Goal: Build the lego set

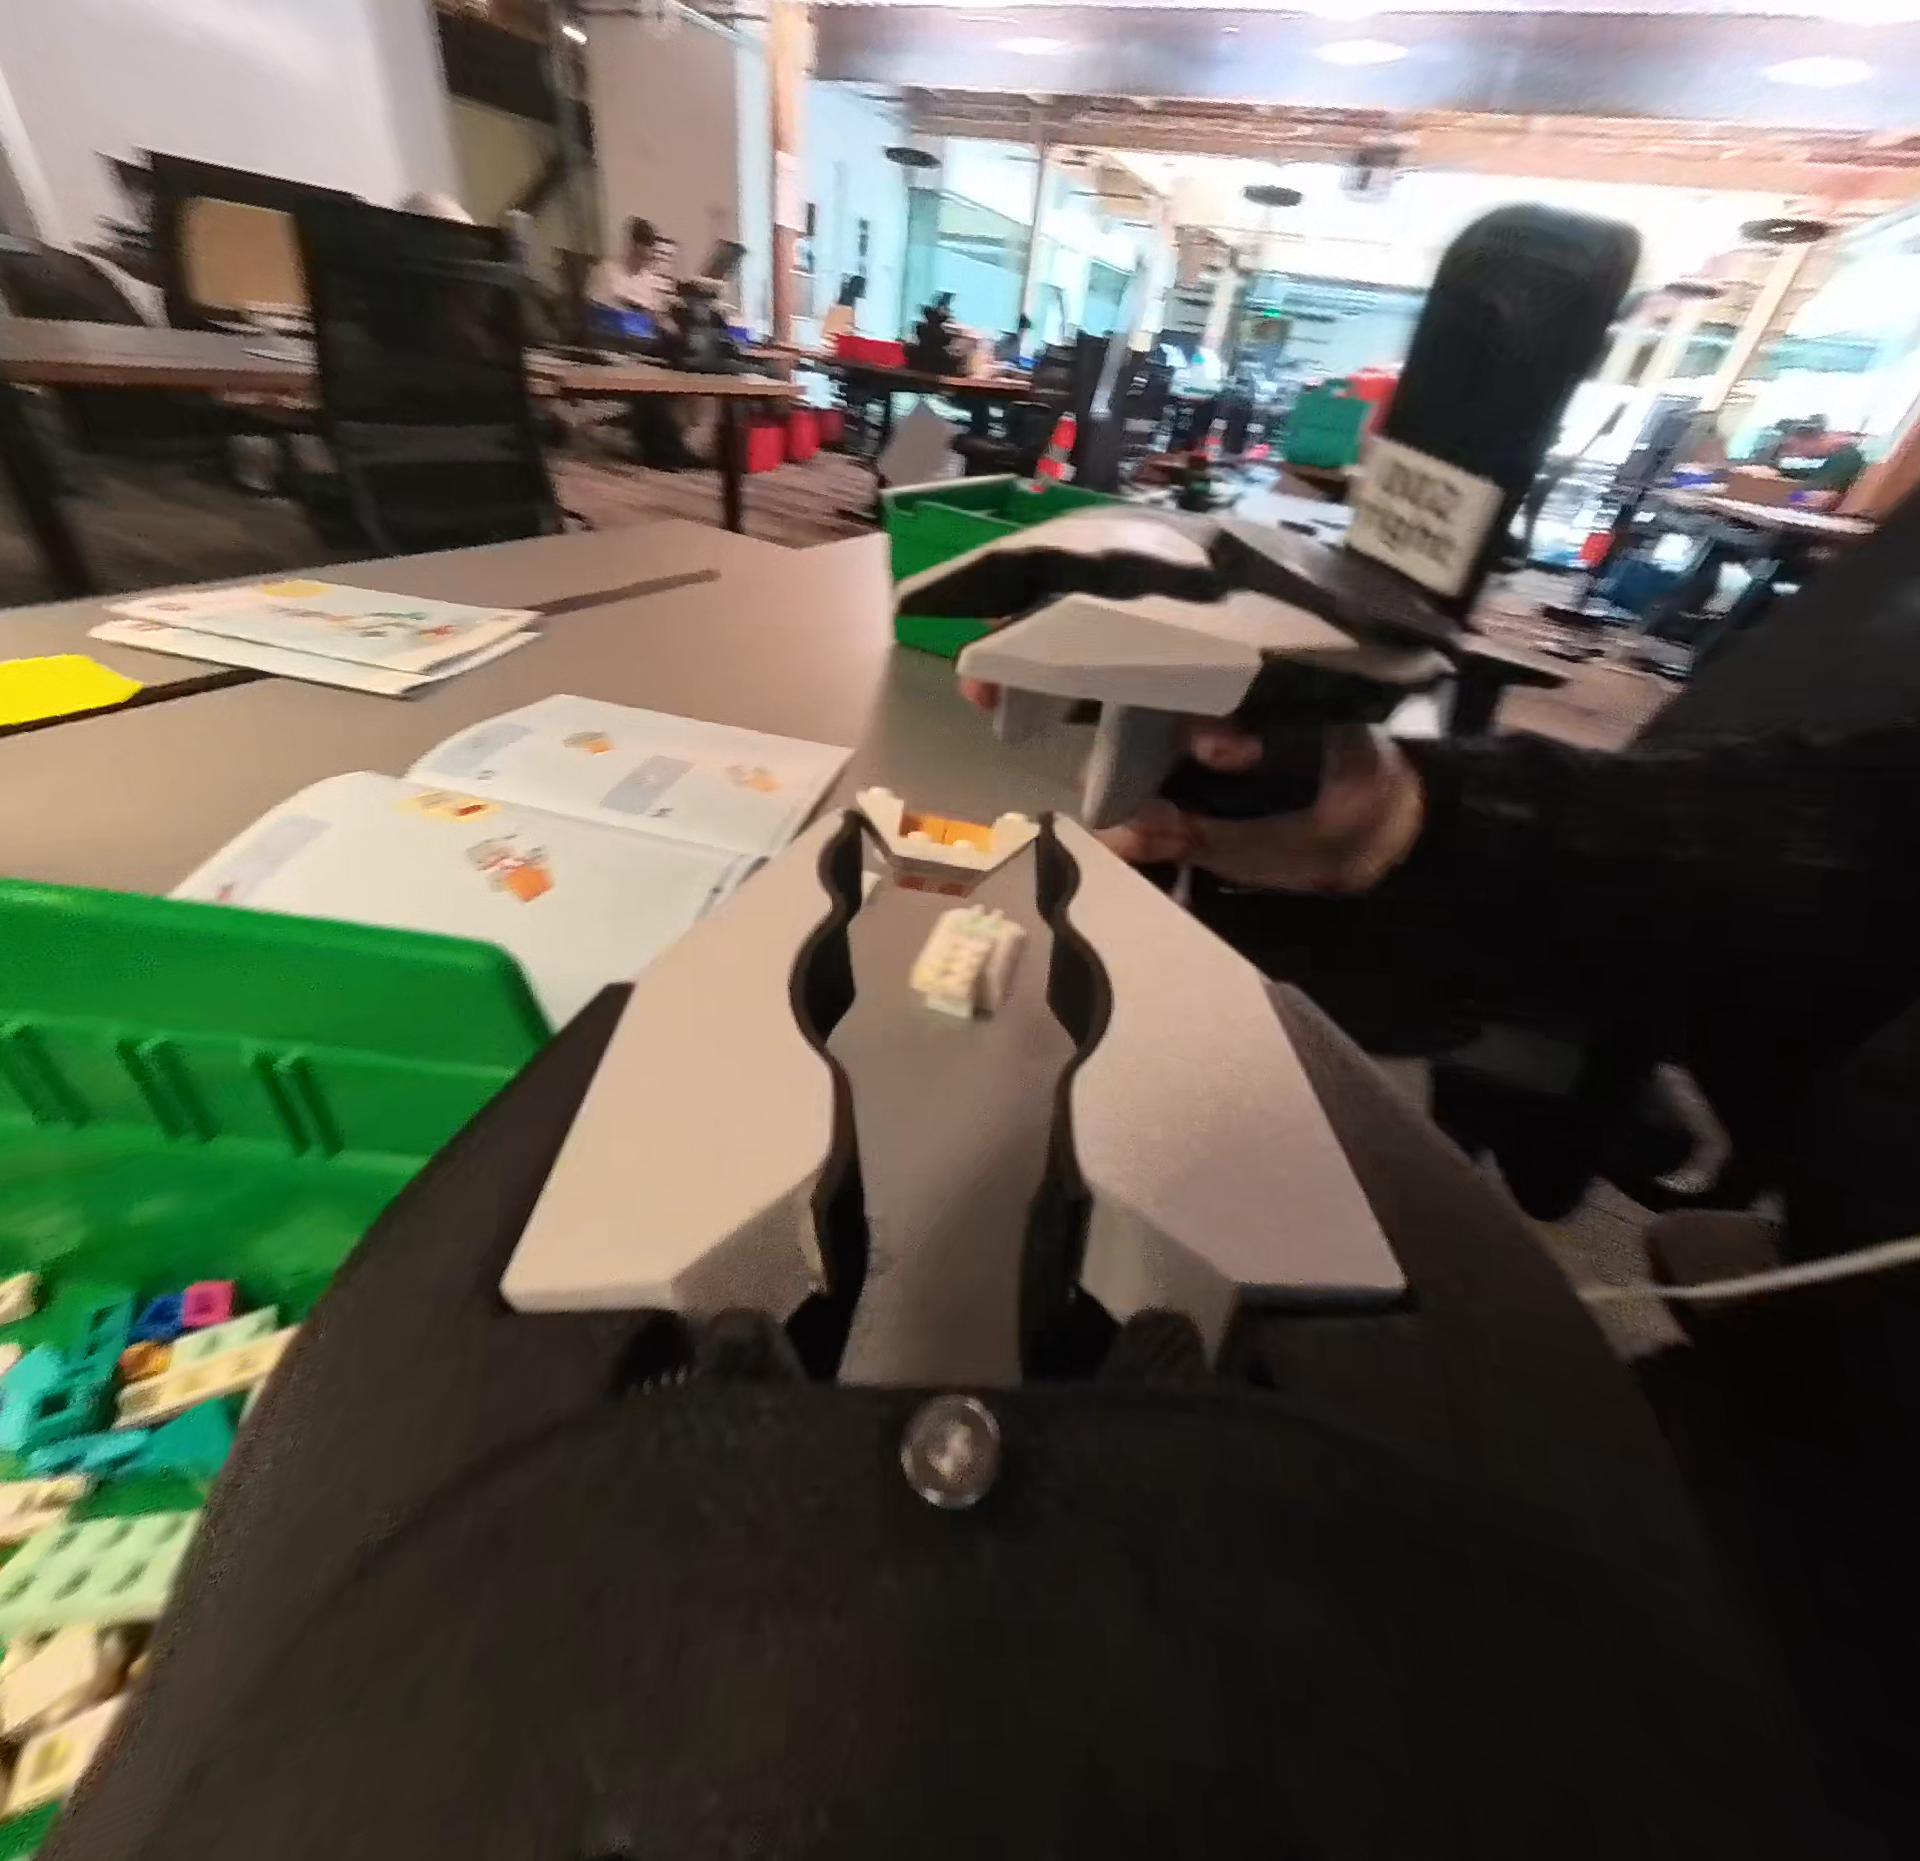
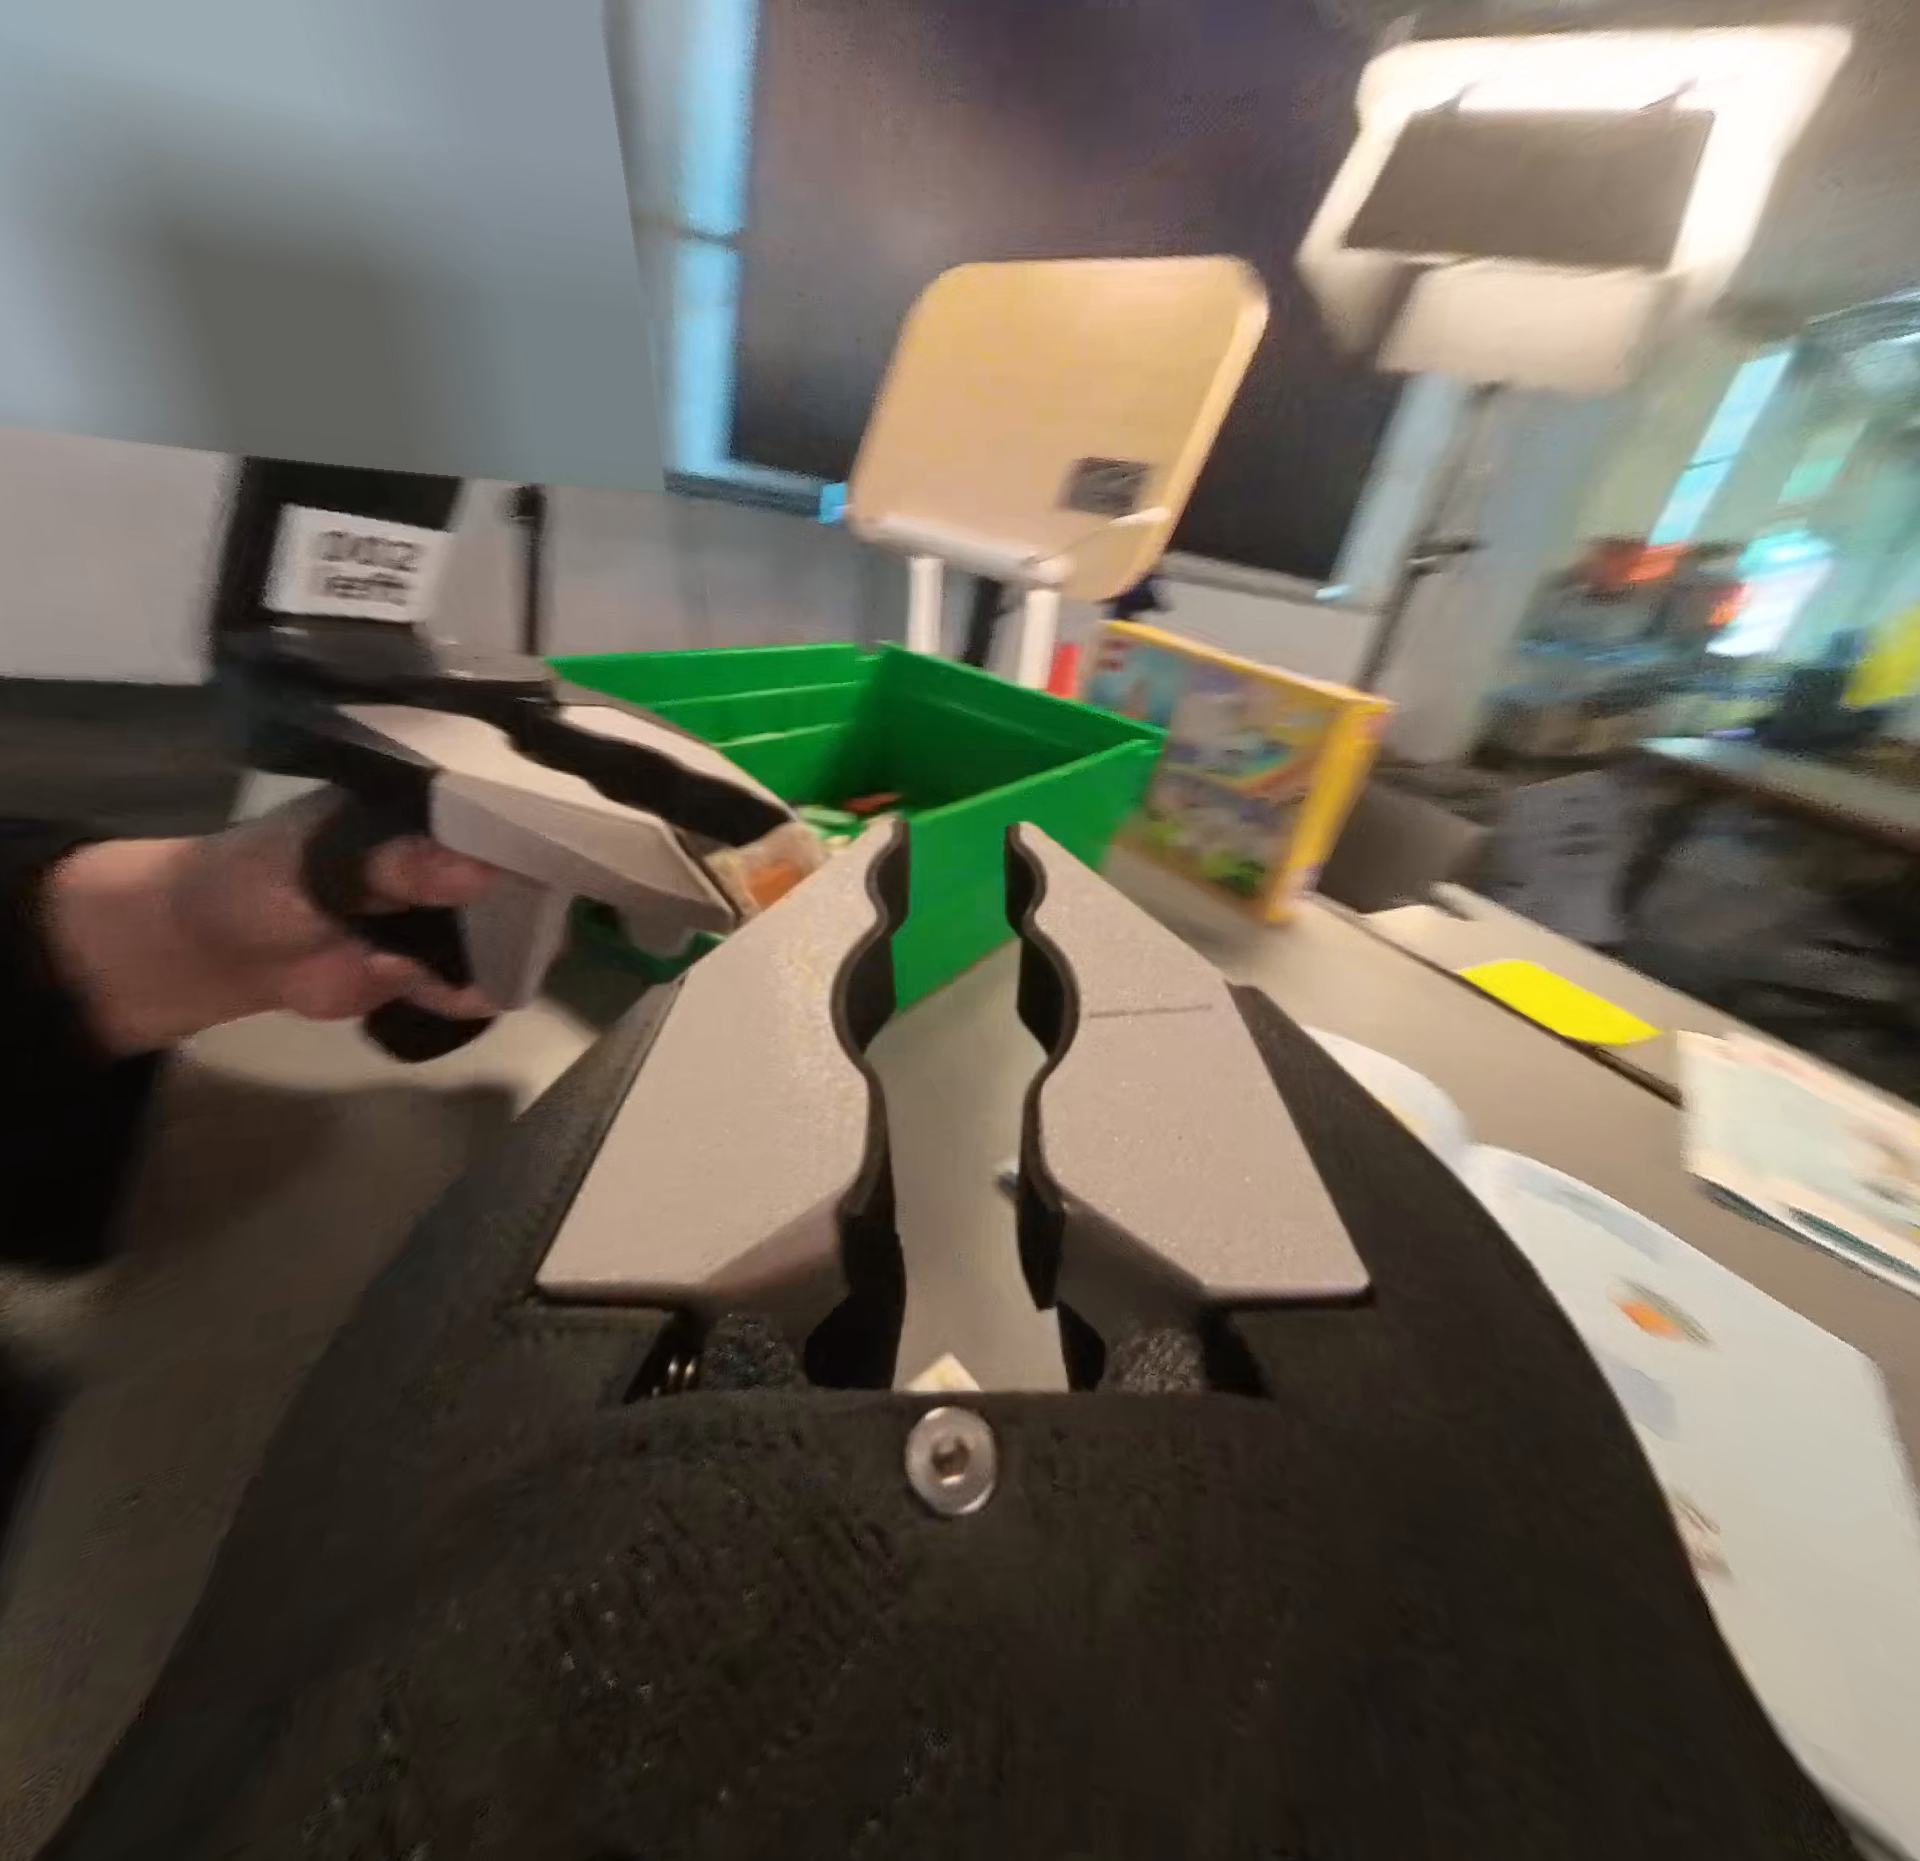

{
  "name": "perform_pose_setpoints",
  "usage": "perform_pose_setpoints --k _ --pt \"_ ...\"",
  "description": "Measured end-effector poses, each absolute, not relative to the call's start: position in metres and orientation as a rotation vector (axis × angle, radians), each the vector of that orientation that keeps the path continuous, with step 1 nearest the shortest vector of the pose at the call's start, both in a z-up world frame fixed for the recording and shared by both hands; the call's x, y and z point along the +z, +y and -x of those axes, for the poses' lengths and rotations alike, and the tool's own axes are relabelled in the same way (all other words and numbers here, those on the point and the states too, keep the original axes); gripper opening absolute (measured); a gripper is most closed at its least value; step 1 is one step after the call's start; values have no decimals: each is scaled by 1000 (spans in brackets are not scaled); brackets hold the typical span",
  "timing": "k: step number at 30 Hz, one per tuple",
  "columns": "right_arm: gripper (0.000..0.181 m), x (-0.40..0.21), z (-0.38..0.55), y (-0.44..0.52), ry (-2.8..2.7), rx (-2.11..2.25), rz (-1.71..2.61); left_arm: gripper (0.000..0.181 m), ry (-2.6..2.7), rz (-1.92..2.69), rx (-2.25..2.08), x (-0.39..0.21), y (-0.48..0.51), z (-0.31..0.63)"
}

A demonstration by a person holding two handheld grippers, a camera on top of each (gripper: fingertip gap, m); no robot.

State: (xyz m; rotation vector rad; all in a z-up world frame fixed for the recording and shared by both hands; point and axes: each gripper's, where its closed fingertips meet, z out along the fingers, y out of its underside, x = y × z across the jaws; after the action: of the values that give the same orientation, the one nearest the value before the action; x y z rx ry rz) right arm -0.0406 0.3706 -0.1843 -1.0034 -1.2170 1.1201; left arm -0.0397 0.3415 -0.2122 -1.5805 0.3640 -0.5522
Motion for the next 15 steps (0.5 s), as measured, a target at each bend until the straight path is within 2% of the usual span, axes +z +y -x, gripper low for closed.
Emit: perform_pose_setpoints --k 4,15 --pt "17 -210 35 377 -1157 986 1075 32 305 1550 -483 -221 348 50" --pt "18 -217 19 351 -1230 1076 1149 33 253 1449 -377 -215 344 68"
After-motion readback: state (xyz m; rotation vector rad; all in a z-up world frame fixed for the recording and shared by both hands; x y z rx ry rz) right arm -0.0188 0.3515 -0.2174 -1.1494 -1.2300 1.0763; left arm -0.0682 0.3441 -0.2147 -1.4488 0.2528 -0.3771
